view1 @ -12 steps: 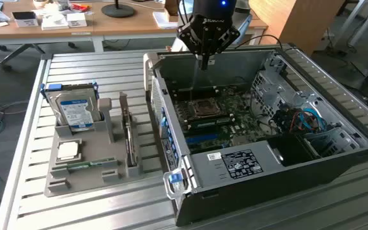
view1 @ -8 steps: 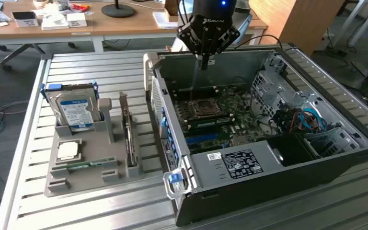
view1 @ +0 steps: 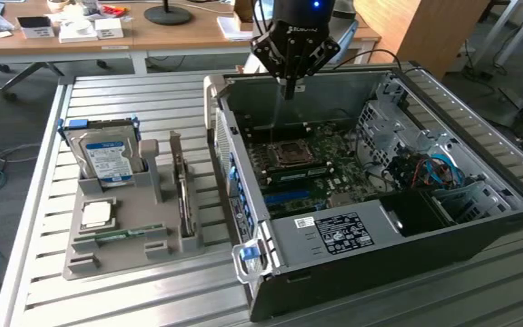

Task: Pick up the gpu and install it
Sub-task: 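Reach for the gpu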

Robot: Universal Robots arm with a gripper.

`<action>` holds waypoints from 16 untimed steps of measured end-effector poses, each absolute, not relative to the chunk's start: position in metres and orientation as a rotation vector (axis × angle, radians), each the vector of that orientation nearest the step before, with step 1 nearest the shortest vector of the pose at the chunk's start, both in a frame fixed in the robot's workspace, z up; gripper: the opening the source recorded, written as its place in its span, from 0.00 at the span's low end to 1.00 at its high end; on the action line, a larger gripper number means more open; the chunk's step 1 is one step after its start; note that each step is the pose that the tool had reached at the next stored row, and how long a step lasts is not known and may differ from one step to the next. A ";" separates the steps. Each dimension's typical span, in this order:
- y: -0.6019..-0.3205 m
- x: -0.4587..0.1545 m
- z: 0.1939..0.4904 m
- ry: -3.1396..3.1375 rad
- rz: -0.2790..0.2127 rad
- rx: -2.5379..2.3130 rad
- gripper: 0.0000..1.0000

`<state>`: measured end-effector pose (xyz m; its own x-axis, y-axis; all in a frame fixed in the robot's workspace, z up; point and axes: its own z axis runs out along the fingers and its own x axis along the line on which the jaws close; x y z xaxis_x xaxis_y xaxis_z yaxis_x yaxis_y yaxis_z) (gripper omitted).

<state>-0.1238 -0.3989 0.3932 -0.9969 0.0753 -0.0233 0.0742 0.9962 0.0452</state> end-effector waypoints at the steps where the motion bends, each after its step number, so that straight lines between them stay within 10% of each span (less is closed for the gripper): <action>1: -0.399 -0.125 0.393 3.114 0.069 0.117 0.11; 16: -0.399 -0.141 0.393 3.114 0.069 0.117 0.11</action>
<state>-0.1409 -0.3988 0.3933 -0.9969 0.0752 -0.0233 0.0741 0.9962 0.0450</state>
